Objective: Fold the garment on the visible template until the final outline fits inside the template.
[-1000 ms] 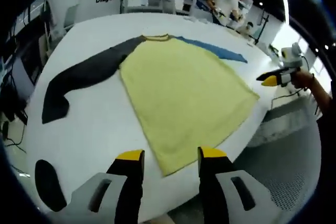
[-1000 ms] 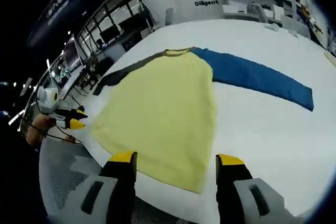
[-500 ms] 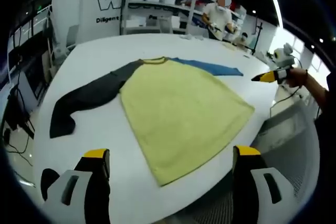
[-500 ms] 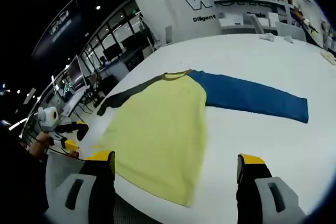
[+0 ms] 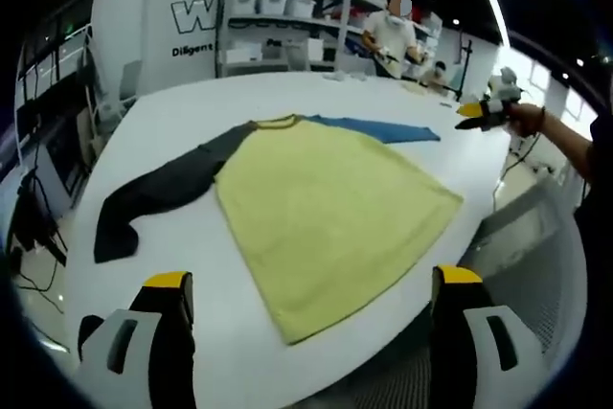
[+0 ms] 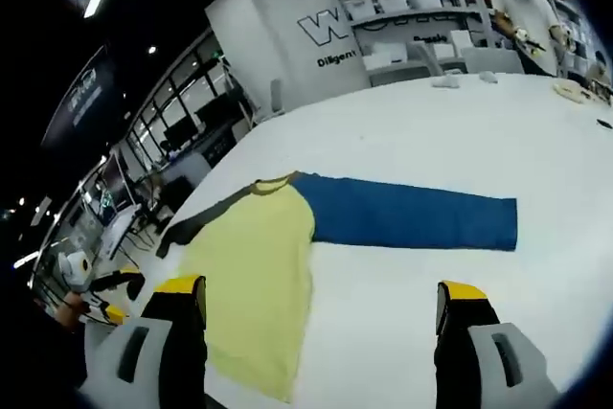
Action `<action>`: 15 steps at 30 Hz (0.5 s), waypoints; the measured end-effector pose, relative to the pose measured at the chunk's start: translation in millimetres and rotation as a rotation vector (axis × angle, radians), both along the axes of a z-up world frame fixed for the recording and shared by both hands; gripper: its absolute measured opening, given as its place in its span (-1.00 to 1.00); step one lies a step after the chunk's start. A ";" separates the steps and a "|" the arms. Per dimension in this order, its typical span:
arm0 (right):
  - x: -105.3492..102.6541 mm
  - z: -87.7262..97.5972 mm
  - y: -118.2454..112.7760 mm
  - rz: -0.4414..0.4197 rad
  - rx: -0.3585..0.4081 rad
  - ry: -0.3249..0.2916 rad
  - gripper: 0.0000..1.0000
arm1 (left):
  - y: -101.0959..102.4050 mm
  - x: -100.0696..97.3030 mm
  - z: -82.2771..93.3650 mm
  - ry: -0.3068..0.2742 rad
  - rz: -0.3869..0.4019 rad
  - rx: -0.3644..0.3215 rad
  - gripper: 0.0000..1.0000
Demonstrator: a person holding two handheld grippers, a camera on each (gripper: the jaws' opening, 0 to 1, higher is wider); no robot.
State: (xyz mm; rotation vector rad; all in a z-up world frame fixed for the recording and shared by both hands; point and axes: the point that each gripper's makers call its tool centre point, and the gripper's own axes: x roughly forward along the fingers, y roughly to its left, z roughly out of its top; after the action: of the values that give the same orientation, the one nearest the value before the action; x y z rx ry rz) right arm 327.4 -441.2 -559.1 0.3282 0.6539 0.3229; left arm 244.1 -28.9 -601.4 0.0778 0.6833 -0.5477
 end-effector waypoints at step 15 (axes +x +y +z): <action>55.9 -9.8 -57.6 -0.094 0.006 -0.026 0.98 | 7.5 -1.1 -8.4 0.035 0.048 0.002 0.99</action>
State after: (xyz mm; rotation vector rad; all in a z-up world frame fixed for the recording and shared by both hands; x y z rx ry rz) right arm 383.3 -498.8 -568.9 0.3591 0.6104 0.2390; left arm 243.0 -21.4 -609.9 0.0539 0.7180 -0.5032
